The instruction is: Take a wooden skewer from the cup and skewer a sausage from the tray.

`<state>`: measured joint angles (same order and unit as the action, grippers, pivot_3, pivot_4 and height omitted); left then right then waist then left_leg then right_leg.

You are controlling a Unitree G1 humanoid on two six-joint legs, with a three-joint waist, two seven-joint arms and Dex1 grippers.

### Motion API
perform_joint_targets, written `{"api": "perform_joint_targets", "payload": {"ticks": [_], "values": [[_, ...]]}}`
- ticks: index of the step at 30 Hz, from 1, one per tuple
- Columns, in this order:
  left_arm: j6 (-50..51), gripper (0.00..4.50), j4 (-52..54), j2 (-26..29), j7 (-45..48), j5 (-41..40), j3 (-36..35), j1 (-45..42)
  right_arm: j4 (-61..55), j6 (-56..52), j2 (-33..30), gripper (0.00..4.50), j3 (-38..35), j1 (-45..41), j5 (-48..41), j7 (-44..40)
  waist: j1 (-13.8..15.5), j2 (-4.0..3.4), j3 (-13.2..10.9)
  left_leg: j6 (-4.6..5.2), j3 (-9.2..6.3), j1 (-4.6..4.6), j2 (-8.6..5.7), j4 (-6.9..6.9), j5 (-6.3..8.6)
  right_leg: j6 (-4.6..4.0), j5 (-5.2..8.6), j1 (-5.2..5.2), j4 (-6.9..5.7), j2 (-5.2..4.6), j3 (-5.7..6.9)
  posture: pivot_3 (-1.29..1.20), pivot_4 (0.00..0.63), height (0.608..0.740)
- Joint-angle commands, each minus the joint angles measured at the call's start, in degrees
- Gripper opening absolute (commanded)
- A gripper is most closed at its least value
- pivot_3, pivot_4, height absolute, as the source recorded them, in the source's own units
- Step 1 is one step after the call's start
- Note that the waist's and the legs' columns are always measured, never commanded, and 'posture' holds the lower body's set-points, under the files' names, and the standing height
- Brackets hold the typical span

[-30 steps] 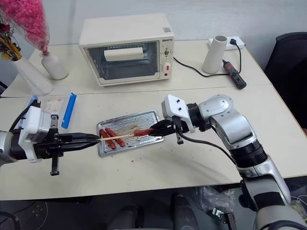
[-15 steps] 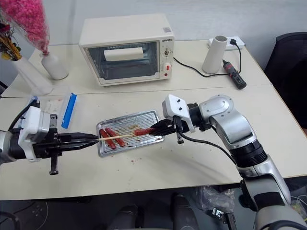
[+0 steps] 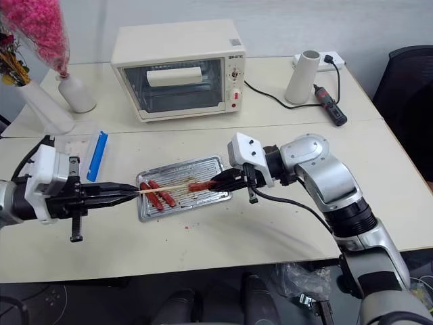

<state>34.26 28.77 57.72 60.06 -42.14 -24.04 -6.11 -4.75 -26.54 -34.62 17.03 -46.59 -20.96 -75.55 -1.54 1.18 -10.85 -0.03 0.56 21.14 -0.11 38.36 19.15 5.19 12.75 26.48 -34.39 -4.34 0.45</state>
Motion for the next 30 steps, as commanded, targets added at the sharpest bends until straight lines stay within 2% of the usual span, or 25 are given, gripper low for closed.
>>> {"api": "perform_joint_targets", "payload": {"ticks": [1, 16, 30], "values": [[-1.1, 0.0, 0.9, 0.1, -0.4, 0.3, 0.3, -0.7, -3.1, -0.7, 0.5, 0.22, -2.5, -0.8, -1.8, 0.9, 0.0, 0.0, 0.0, 0.0, 0.0, 0.0, 0.0, 0.0, 0.0, 0.0, 0.0, 0.0, -0.01, 0.0, 0.0, 0.0, 0.15, 0.74], [-1.4, 0.0, 0.0, 0.6, 0.1, 0.4, 0.9, -2.0, -2.6, 0.1, 0.3, 0.22, -1.8, -0.6, -1.2, 1.2, 0.0, 0.0, 0.0, 0.0, 0.0, 0.01, -0.01, 0.07, 0.0, 0.0, 0.0, 0.0, -0.04, 0.0, 0.0, 0.0, 0.15, 0.74], [-1.0, 0.0, -0.4, 1.5, 1.0, 0.9, -1.4, -1.4, 1.3, 2.9, -0.4, 0.22, -2.1, -0.5, 0.5, 0.2, 0.0, 0.0, 0.0, 0.01, 0.01, 0.02, 0.0, 0.14, 0.01, 0.0, 0.0, 0.0, -0.06, 0.01, -0.01, 0.0, 0.15, 0.74]]}}
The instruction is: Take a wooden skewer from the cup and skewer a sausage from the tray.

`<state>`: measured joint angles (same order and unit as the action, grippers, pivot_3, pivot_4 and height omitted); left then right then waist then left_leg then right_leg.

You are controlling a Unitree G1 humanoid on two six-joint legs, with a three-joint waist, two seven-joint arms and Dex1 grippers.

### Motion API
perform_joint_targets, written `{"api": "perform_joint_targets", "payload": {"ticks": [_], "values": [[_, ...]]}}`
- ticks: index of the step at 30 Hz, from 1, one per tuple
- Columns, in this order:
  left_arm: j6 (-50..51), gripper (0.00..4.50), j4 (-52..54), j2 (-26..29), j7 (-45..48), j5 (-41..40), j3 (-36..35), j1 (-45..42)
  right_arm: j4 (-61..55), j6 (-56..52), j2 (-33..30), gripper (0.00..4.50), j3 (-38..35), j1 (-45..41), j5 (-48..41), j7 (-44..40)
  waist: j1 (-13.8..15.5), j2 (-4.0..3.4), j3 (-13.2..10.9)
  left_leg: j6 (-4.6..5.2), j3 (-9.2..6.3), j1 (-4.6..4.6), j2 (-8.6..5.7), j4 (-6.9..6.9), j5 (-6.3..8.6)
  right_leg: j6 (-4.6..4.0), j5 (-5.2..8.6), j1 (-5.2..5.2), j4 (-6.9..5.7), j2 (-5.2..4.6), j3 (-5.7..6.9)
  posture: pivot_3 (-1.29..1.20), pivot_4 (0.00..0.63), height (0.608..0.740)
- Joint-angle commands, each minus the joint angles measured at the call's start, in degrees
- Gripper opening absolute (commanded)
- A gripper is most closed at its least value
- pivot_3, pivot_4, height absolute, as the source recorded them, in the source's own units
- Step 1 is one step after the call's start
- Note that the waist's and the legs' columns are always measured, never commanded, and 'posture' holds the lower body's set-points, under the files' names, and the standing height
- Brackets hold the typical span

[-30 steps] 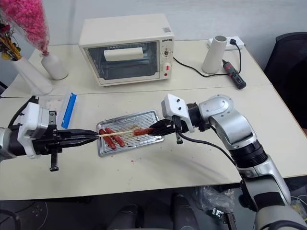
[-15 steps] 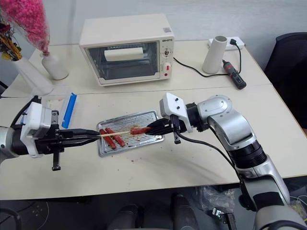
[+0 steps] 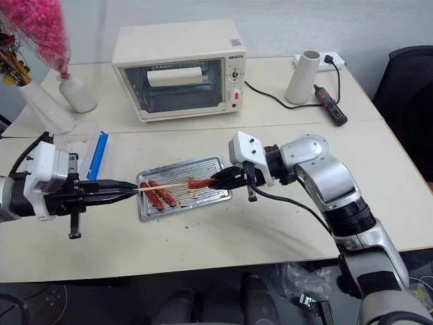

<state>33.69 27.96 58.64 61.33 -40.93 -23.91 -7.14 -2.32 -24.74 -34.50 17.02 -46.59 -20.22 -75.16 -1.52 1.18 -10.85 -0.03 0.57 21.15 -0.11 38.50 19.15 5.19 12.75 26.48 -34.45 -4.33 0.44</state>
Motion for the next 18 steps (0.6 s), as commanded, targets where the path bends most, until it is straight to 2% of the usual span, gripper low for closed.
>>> {"api": "perform_joint_targets", "payload": {"ticks": [1, 18], "values": [[-0.4, 0.0, 0.6, 0.5, -0.4, -0.4, -1.3, -0.5, -1.1, 1.2, -0.3, 0.22, -2.0, -0.5, -0.2, -0.1, 0.0, 0.0, 0.0, 0.0, 0.0, 0.0, 0.0, 0.01, 0.0, 0.0, 0.0, 0.0, -0.01, 0.0, 0.0, 0.0, 0.15, 0.74], [-1.1, 0.0, 0.5, -0.6, -1.3, -0.1, 1.8, -2.5, -4.3, -0.6, 2.2, 0.22, -2.0, -1.3, -2.1, 1.1, 0.0, 0.0, 0.0, 0.01, -0.01, 0.03, 0.0, 0.14, 0.01, 0.0, 0.0, 0.0, -0.07, -0.01, -0.01, 0.0, 0.15, 0.74]]}}
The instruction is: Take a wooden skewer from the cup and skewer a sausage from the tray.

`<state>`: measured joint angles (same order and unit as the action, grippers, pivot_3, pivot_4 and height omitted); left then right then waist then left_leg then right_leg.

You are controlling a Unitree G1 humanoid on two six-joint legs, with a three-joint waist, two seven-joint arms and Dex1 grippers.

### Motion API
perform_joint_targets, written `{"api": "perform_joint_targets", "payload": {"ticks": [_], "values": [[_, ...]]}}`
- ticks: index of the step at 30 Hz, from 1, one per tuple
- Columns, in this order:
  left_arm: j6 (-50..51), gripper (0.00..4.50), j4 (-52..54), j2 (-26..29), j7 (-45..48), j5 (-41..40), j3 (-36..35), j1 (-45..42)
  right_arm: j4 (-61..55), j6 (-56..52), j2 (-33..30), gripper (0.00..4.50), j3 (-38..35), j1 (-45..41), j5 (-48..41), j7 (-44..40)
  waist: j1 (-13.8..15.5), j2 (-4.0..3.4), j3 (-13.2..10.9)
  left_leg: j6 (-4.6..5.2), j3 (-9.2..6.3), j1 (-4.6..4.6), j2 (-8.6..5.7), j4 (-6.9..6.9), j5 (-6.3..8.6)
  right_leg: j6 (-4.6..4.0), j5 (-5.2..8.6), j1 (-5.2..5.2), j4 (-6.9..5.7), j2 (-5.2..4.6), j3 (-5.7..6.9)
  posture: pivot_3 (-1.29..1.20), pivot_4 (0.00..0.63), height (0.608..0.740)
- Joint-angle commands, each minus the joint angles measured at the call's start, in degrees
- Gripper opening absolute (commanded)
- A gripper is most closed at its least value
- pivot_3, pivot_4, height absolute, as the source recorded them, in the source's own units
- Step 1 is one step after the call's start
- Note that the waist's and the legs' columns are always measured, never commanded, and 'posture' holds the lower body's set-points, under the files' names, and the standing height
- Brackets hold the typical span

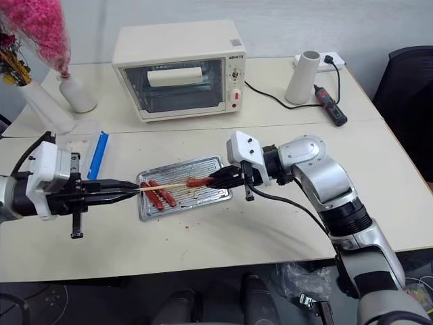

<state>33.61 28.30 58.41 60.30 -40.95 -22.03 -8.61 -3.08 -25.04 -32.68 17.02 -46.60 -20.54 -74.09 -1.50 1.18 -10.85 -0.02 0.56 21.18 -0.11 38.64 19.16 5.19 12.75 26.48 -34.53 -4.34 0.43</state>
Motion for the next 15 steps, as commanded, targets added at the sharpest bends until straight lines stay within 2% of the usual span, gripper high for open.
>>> {"api": "perform_joint_targets", "payload": {"ticks": [1, 15], "values": [[-1.1, 0.0, 0.1, -0.4, -0.3, -0.1, 0.1, -1.1, -3.9, -0.6, 0.3, 0.22, -2.0, -1.2, -1.9, 0.0, 0.0, 0.0, 0.0, 0.0, 0.0, 0.0, 0.0, 0.01, 0.0, 0.0, 0.0, 0.0, 0.0, 0.0, 0.0, 0.0, 0.15, 0.74], [-1.3, 0.0, -0.1, -2.2, -1.0, 0.1, 4.5, -4.4, -7.4, -2.4, 2.4, 0.22, -3.1, -2.0, -4.3, 0.7, 0.0, 0.0, 0.0, 0.02, -0.01, 0.03, 0.0, 0.13, 0.02, 0.0, 0.0, -0.01, -0.04, 0.0, 0.0, 0.0, 0.15, 0.74]]}}
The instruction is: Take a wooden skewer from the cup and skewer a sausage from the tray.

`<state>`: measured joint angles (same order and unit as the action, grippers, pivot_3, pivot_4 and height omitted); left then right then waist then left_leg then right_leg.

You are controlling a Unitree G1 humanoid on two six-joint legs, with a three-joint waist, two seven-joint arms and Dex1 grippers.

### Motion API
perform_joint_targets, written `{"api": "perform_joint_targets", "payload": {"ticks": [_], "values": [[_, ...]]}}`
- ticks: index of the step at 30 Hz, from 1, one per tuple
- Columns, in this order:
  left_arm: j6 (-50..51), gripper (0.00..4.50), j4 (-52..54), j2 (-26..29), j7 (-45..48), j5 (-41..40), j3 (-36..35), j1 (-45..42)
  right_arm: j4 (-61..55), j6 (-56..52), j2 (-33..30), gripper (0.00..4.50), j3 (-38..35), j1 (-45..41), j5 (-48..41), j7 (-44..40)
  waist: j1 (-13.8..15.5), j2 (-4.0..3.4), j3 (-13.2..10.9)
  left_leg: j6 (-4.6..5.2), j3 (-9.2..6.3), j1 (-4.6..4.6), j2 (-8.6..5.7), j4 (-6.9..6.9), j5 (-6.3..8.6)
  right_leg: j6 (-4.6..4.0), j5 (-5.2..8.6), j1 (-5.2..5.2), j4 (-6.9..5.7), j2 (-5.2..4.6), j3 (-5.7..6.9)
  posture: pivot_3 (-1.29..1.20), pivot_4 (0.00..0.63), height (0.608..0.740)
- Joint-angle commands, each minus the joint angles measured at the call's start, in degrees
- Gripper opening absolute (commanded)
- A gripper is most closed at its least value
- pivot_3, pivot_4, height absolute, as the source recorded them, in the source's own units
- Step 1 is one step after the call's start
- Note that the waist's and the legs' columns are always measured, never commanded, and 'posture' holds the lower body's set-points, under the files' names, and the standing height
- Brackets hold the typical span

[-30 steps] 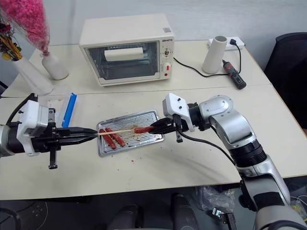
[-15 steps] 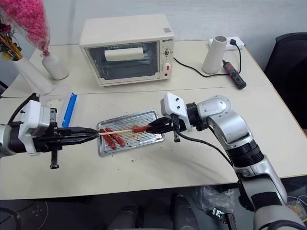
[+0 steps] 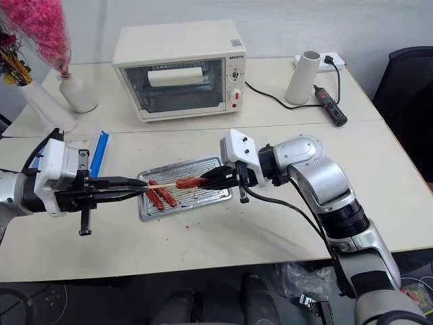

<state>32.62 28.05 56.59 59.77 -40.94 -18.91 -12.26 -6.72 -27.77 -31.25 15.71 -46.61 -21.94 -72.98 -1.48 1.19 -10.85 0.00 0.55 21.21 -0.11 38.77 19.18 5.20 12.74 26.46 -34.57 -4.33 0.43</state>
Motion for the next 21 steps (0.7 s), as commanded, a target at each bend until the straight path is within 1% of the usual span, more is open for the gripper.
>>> {"api": "perform_joint_targets", "payload": {"ticks": [1, 2, 3, 7, 10, 13, 15, 19, 21], "values": [[-0.3, 0.0, 0.1, -0.5, -0.5, 0.1, 1.4, -0.8, -3.7, 0.3, 0.8, 0.5, -1.9, -2.0, -2.8, -0.6, 0.0, 0.0, 0.0, 0.0, 0.0, 0.0, 0.0, 0.02, 0.0, 0.0, 0.0, 0.0, -0.01, 0.0, 0.0, 0.0, 0.15, 0.74], [-0.4, 0.0, 0.0, -0.5, -0.5, 0.2, 1.2, -0.6, -3.7, -0.1, 0.6, 0.78, -2.0, -2.0, -2.8, -0.7, 0.0, 0.0, 0.0, 0.0, 0.0, 0.0, 0.0, 0.03, 0.0, 0.0, 0.0, 0.0, -0.02, 0.0, 0.0, 0.0, 0.15, 0.74], [-0.5, 0.0, 0.0, -0.5, -0.4, 0.3, 1.1, -0.4, -3.7, -0.5, 0.5, 0.97, -2.0, -2.0, -2.8, -0.7, -0.1, 0.0, 0.0, 0.01, 0.01, 0.0, 0.0, 0.04, 0.01, 0.0, 0.0, 0.0, -0.03, 0.0, -0.01, 0.0, 0.15, 0.74], [-0.3, 0.0, 0.1, -0.6, -1.4, 0.6, -0.7, 1.5, -3.1, 0.9, -0.4, 2.26, -2.1, -2.1, -1.2, 0.0, -0.1, 0.0, 0.0, 0.01, 0.02, -0.01, 0.02, 0.04, 0.01, 0.0, 0.0, 0.02, -0.05, 0.03, -0.03, 0.0, 0.15, 0.74], [0.1, 0.0, 0.7, -1.1, -3.1, 0.3, -3.2, 3.7, -1.4, 1.3, -1.0, 2.26, -3.1, -3.3, -0.4, 1.0, 0.0, 0.0, 0.0, 0.02, 0.02, 0.0, 0.01, 0.08, 0.02, 0.0, 0.0, 0.01, -0.06, 0.0, -0.04, 0.0, 0.15, 0.74], [0.8, 0.0, 2.0, -2.9, -6.9, 1.0, -8.2, 8.4, 1.6, 1.6, -1.9, 2.26, -5.8, -5.9, -0.1, 2.4, -0.1, 0.0, 0.0, 0.03, 0.03, -0.02, 0.01, 0.09, 0.03, 0.0, 0.0, 0.01, -0.07, -0.02, -0.07, 0.0, 0.15, 0.74], [0.7, 0.0, 2.8, -4.5, -10.2, 2.6, -11.5, 11.3, 2.3, 0.4, -2.3, 2.26, -7.4, -7.2, -0.8, 3.3, -0.1, -0.01, 0.0, 0.03, 0.03, -0.02, 0.02, 0.08, 0.04, 0.0, 0.0, 0.02, -0.06, -0.04, -0.08, 0.0, 0.15, 0.74], [0.4, 0.0, 2.6, -8.5, -19.9, 8.2, -17.4, 15.3, 0.3, -4.4, -2.8, 2.26, -10.5, -7.7, -3.7, 5.4, 0.0, 0.01, 0.0, 0.01, -0.01, -0.01, 0.05, 0.09, 0.05, -0.01, 0.01, 0.01, -0.06, -0.1, -0.04, 0.0, 0.15, 0.74], [0.7, 0.0, 2.1, -10.1, -23.8, 10.7, -19.4, 16.5, -1.8, -8.0, -3.0, 2.66, -11.7, -7.3, -6.0, 6.4, 0.0, 0.0, 0.0, 0.01, -0.01, -0.02, 0.04, 0.09, 0.06, -0.01, 0.0, 0.0, -0.06, -0.14, -0.06, 0.0, 0.15, 0.74]]}}
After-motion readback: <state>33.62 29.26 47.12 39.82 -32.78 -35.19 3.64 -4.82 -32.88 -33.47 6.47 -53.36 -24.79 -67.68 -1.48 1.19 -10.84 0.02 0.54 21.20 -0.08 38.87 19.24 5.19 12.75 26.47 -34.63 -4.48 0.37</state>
